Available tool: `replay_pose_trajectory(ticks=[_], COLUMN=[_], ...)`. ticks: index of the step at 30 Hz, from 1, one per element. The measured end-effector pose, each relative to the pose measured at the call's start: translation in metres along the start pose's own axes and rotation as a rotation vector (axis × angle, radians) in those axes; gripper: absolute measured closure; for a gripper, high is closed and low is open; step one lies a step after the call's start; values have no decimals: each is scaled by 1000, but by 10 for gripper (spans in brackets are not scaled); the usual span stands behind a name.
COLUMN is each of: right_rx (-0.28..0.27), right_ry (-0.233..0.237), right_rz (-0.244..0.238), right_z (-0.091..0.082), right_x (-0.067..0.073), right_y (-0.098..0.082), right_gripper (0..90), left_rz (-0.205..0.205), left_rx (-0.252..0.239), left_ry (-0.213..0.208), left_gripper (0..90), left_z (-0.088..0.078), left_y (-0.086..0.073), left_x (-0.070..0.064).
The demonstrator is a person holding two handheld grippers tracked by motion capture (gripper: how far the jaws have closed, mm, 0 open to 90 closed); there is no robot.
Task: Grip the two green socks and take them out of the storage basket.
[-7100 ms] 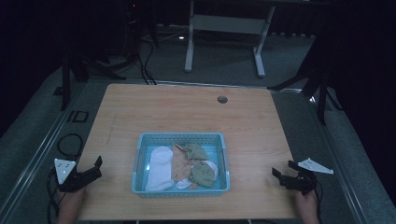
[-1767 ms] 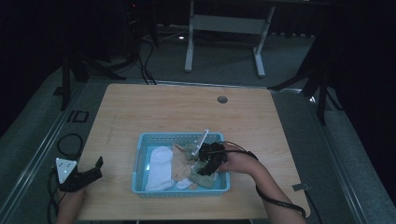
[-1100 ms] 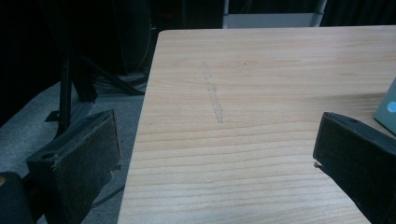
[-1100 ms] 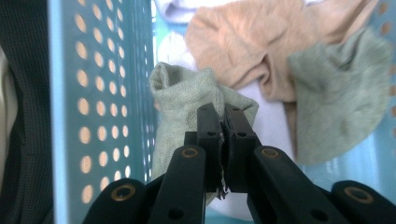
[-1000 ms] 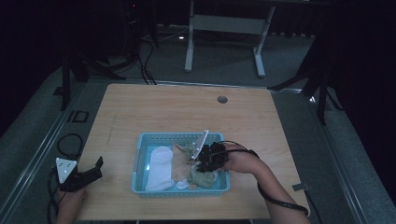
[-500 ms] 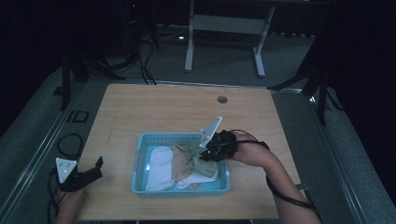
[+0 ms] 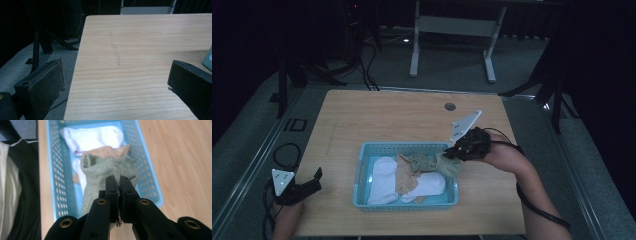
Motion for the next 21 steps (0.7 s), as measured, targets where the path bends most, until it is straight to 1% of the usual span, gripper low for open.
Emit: replay_pose_trajectory(ticks=[1, 2, 3, 4, 7, 8, 9, 12, 15, 19, 20, 21], right_rx=[0, -1, -14, -14, -22, -22, -23, -12, 4, 28, 28, 41], right_ry=[0, -10, -23, -23, -46, -46, -60, -68, -77, -65, -65, -52], right_rz=[0, 7, 28, 28, 53, 53, 87, 121, 156, 207, 207, 232], right_z=[0, -3, -13, -13, -22, -22, -28, -31, -30, -20, -20, -12], right_x=[0, -1, -3, -3, -6, -6, -9, -13, -17, -23, -23, -25], right_y=[0, -2, -10, -10, -21, -21, -34, -49, -65, -89, -89, -100], right_gripper=[870, 870, 869, 869, 869, 869, 869, 869, 869, 869, 869, 869], left_rz=[0, 0, 0, 0, 3, 3, 3, 4, 8, 6, 6, 6], left_rx=[0, 0, 0, -1, -2, -2, -1, -1, 1, 3, 3, 3], left_ry=[0, 0, 0, 0, 0, 0, 0, 1, 1, 2, 2, 1], left_gripper=[3, 3, 3, 3, 4, 4, 3, 3, 4, 4, 4, 3], left_z=[0, 0, 0, 0, 0, 0, 0, 0, 0, 0, 0, 0], left_y=[0, 0, 0, 0, 0, 0, 0, 0, 0, 0, 0, 0], left_x=[0, 0, 0, 0, 0, 0, 0, 0, 0, 0, 0, 0])
Point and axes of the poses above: each handheld gripper's, and its own axes: z roughly forward along the jaws, y roughly out of its top, x roughly to its left, the point moved 1 cm from there along z, roughly forward along the jaws, and after that the axes turned 7 degrees about y, right-handed, at the moved point
